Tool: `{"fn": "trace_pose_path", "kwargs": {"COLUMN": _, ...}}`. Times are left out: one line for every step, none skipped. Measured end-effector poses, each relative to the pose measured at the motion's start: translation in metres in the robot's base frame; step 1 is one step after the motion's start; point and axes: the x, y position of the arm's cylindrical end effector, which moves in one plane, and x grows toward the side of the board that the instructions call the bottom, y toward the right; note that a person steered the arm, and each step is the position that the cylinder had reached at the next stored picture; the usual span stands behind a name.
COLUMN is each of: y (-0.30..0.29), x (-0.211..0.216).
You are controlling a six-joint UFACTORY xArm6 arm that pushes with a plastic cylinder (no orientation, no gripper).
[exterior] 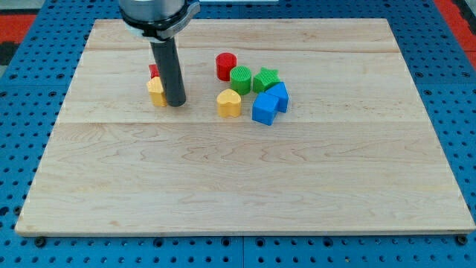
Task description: Move the yellow hexagon to the center left of the board
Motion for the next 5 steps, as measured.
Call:
{"fn": "trace_pose_path", "kwargs": {"y": -0.050, "x": -0.013}}
{"fn": "trace_pose_path", "kwargs": {"y": -0.133, "x": -0.004}}
{"fn": "trace_pose_path", "kwargs": {"y": -0.061, "x": -0.007}}
{"fn": "trace_pose_path", "kwargs": {"y": 0.040, "x": -0.025}}
{"fn": "trace_pose_path", "kwargs": {"y": 0.016, "x": -0.076}}
